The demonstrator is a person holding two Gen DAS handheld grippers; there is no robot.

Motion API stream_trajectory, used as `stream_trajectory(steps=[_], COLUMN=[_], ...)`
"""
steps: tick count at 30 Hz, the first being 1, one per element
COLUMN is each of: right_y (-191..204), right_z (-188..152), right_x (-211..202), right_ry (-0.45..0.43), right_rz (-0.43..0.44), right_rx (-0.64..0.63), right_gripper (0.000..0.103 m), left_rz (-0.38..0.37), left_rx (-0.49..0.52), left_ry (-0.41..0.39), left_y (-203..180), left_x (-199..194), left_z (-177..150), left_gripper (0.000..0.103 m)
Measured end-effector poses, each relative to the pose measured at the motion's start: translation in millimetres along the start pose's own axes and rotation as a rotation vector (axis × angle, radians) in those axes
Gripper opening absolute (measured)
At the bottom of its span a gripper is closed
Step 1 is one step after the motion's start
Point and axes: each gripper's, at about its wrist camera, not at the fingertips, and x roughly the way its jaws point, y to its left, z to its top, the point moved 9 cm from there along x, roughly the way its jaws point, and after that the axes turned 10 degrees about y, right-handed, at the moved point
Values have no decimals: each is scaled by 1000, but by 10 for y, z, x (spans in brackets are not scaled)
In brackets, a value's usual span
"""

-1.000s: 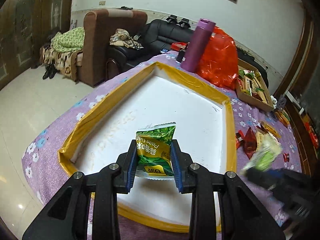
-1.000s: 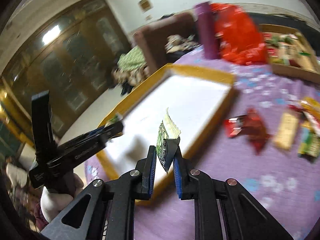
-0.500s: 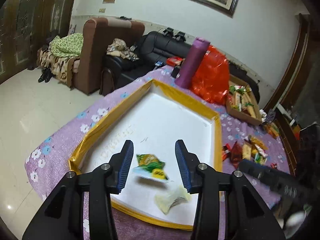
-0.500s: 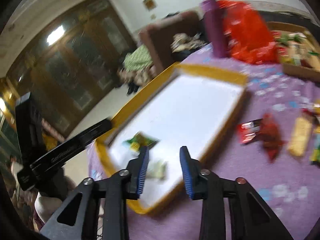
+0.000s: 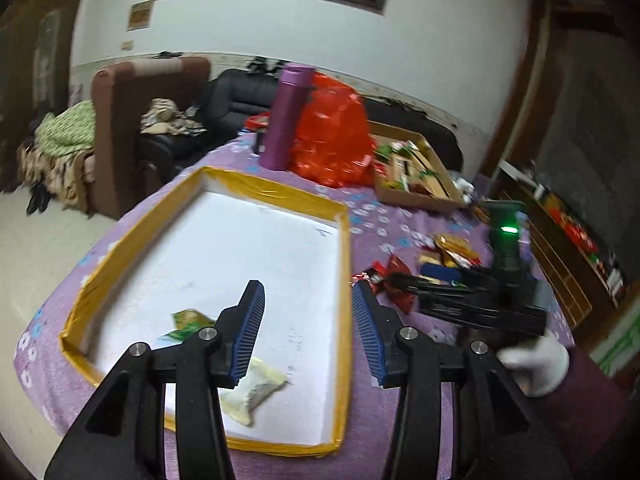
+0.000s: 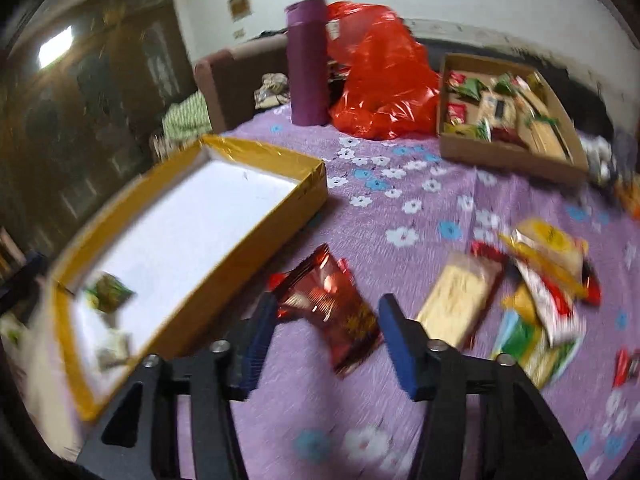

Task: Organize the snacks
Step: 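Grasp the red-brown candy pack with right gripper while left grasps red chocolate bar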

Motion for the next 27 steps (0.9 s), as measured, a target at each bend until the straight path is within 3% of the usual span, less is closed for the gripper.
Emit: stream_trajectory(steps=[4, 5, 7, 14, 19, 27], right_y=[-11, -20, -68, -343, -511, -665], right_z=[-24, -47, -91, -345, -577, -622], right_x=[257, 294, 304, -74, -318, -268], right_ry=[48, 59, 64, 31, -13, -25], right_rz=[6, 22, 75, 148, 235, 340], right_rx=[-32, -30, 21, 182, 264, 334], right_gripper=[60, 53, 28, 27, 27, 27], left_rz=[-42, -48, -56, -62, -32, 81], left_rx=[57, 72, 107, 257, 405, 495], left_ry=[22, 28, 40, 118, 241, 411], left_y=[-202, -257, -374, -880, -1243, -1237], left_x=[62, 83, 128, 495, 1161, 1967], left_z=[-4, -12, -7, 70, 234, 356], left_gripper=[44, 44, 44, 44, 44, 44])
